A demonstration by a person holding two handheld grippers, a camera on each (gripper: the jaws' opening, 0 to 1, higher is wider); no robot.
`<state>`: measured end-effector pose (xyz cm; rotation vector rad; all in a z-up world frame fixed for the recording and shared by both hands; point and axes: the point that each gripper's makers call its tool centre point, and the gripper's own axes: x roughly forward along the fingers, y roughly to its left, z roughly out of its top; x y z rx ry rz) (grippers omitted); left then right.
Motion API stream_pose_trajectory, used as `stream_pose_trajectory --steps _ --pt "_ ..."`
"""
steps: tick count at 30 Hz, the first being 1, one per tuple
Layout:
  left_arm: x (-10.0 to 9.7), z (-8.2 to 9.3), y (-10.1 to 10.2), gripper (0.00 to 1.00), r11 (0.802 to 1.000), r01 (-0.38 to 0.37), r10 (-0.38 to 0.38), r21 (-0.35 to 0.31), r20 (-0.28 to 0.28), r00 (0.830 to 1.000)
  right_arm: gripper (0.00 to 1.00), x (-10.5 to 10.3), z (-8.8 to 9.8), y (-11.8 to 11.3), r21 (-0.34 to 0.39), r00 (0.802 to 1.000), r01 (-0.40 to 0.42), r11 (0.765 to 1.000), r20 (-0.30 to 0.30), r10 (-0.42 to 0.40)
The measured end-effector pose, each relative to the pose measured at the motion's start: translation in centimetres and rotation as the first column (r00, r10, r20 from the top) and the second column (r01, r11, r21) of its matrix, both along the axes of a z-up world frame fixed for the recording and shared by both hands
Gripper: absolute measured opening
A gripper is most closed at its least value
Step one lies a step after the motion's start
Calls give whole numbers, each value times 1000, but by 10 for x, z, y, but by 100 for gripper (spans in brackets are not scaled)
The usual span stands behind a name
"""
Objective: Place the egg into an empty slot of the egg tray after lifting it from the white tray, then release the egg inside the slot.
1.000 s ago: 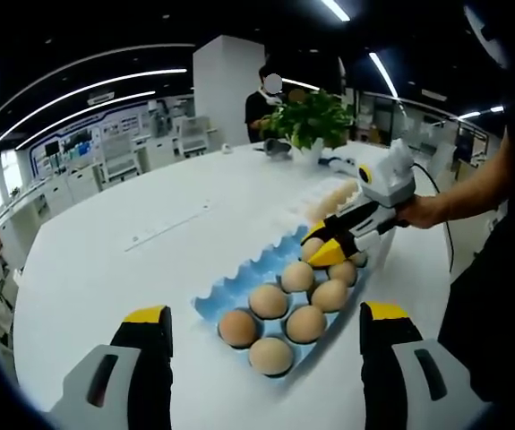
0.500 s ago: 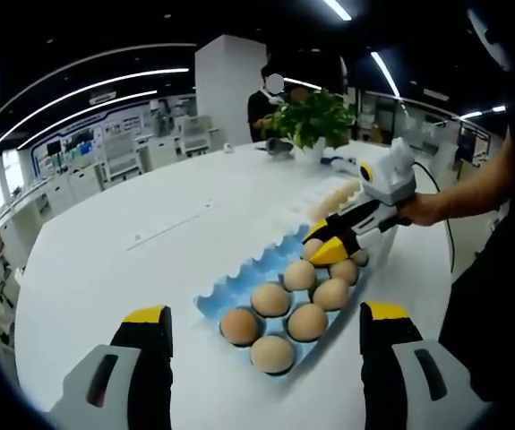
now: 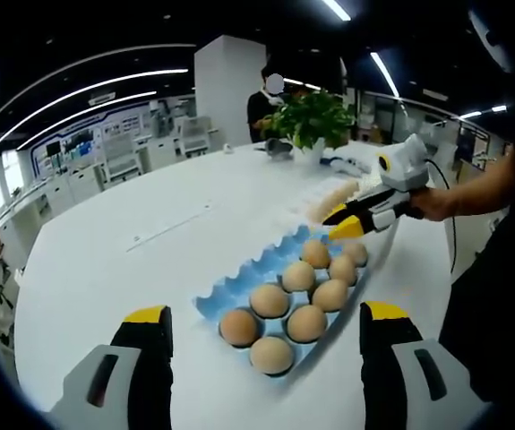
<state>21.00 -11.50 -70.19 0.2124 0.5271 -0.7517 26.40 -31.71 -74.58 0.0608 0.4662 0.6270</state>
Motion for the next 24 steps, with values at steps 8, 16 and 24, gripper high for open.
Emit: stream_pose_trajectory --steps 8,16,24 --pt "0 -1 -3 87 1000 10 -10 1 -1 1000 27 18 25 -131 -74 893 427 901 192 -407" --pt "3 -1 -3 88 1000 4 -4 -8 -1 1000 29 9 7 -244 -84 715 698 711 130 -687" --pt "4 0 -2 88 1000 2 -2 -5 0 1000 30 9 -19 -256 -162 720 692 703 84 -689"
